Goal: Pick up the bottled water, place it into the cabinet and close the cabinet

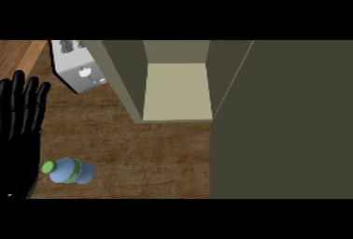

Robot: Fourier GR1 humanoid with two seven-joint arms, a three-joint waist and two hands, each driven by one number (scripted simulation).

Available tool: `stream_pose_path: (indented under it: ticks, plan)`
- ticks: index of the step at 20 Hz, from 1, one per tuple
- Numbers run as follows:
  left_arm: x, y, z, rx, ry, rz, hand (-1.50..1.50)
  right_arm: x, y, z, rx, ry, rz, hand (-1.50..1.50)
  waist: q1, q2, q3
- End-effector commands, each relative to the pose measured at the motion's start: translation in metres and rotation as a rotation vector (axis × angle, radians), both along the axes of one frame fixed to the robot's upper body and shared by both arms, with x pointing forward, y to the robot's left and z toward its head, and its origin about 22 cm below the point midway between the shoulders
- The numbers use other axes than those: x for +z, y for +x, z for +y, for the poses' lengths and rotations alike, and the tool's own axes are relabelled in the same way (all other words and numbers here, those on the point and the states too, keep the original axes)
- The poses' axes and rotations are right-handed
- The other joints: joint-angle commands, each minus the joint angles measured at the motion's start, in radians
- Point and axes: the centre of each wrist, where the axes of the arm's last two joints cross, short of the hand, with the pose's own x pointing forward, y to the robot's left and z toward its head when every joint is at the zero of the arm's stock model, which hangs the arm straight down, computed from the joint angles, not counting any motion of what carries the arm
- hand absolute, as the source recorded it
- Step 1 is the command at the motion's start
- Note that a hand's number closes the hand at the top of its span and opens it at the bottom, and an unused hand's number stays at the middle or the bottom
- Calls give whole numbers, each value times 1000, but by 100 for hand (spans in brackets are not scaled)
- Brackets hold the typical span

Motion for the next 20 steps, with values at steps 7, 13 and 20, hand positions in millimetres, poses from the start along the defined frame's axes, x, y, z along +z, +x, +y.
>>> stream_pose_path:
  ticks: [7, 13, 20]
  plan:
    - [-20, -37, 32, 564, -273, 118, -150, -1, -21, 16, 261, 13, 63, -150, 85, -3, 25]
    - [16, -86, 2, 637, -376, 121, -150, 16, -63, 27, 347, 18, 90, -150, 38, -4, 29]
    - [43, -121, -17, 666, -376, 119, -150, 40, -83, 48, 334, 39, 91, -150, 40, -1, 29]
